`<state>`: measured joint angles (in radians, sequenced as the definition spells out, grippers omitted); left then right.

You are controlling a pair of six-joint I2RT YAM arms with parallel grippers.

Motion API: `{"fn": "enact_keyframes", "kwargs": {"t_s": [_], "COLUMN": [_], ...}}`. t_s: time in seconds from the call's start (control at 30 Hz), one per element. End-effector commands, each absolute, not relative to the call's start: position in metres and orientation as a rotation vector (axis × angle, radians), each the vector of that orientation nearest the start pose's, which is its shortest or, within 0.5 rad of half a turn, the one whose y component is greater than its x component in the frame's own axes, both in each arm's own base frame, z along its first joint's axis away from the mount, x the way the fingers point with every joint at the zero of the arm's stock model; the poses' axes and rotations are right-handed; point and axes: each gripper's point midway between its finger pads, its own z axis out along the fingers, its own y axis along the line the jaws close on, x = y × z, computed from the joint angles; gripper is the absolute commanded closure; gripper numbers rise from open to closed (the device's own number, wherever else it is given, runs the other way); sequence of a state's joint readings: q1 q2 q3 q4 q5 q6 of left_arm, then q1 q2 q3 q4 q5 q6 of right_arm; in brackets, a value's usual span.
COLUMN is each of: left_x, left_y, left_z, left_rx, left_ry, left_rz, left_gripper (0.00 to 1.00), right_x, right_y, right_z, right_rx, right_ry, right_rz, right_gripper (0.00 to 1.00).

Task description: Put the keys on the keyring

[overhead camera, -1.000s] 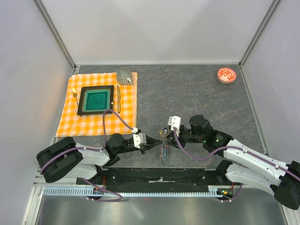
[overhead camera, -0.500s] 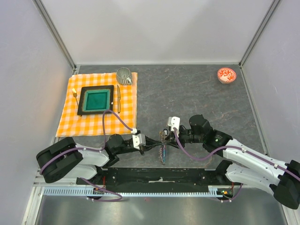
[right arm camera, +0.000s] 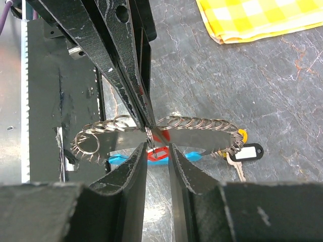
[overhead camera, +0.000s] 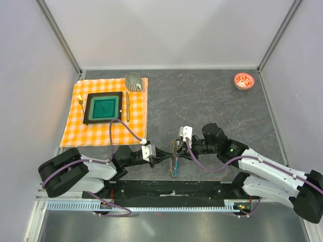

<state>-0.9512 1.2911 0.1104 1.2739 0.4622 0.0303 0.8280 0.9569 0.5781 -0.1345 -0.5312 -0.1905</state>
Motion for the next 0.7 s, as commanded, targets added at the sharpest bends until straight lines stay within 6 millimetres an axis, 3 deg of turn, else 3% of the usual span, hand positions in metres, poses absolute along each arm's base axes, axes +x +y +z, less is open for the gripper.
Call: {"fn": "enact_keyframes", "kwargs": {"t_s": [0.0, 0.37, 0.5, 0.53, 0.67], "left_x": [0.1253, 0.1246, 0.1244, 0.1247, 0.1247], "left_y": [-0.3097, -0.3087, -0.308, -0.3078, -0.3084], "left_z": [0.2099, 0.2169, 0.2172, 0.2174, 0.2152], "left_rx": [0.95, 0.94, 0.94, 0.94, 0.945], "left_ry": [0.905, 0.881, 0.881, 0.881, 0.898], "left_rz": [-1.086, -1.085, -1.084, -1.082, -1.085], "left_gripper": [0.98, 0.98, 0.98, 0.98, 0.98], "right_x": [0.1378, 0.1348, 0.1366, 0.1375, 0.1392], "right_y": [0.2816, 0.2845, 0.2837, 0.2831, 0.2793], "right_z": [0.154, 0.1507, 0.1543, 0.1543, 0.1539], "right_rx": [-1.344, -1.36, -1.35, -1.347, -1.347], "right_ry": [1.619, 1.622, 1.615, 1.62, 1.642], "right_rz": [0.977, 1.008, 0.995, 0.987, 0.959], "right_gripper": [0.69, 0.71, 0.86, 0.94, 1.0]}}
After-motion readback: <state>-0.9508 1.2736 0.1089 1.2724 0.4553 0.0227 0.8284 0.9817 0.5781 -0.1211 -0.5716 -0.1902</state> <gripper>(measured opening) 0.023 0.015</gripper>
